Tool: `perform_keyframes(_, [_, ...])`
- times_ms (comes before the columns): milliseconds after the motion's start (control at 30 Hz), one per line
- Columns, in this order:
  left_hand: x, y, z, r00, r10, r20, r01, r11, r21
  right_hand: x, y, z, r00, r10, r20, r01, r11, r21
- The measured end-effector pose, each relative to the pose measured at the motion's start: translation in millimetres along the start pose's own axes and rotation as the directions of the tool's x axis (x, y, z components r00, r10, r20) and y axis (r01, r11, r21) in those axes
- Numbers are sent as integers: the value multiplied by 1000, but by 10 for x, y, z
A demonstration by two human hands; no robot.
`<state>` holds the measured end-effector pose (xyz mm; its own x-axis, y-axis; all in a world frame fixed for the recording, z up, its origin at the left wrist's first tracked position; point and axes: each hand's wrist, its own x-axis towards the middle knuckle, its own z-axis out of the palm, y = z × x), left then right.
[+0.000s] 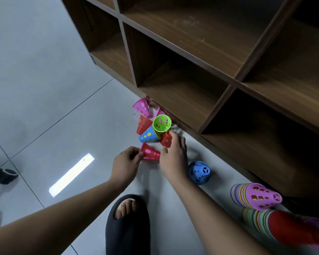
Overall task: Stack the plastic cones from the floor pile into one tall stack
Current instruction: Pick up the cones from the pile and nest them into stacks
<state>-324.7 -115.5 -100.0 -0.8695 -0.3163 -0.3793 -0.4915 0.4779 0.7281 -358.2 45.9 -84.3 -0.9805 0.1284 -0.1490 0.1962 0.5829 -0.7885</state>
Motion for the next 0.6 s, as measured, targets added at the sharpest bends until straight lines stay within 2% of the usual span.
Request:
perform_keyframes(133, [-80, -53, -123, 1000, -29, 7, 29, 996, -88, 315, 12, 96, 1000, -2, 24, 7, 980, -200])
perform_keyframes(233, [-108, -52, -204, 999, -51, 3, 51, 984, -173, 385, 63, 131, 998, 5, 58, 11, 963, -269])
perform_keyframes(367, [-136, 11, -288, 998, -55, -9, 51, 968, -247, 252, 160, 164, 995, -54, 86, 80, 940, -331])
perform_keyframes(500, [-162, 100, -365, 996, -85, -19, 74, 944, -322, -1, 131, 55, 990, -116, 83, 137, 929, -344])
perform_keyframes(600, [-175, 141, -401, 995, -102, -22, 86, 918, -388, -202, -59, -178, 983, -184, 9, 182, 966, -185])
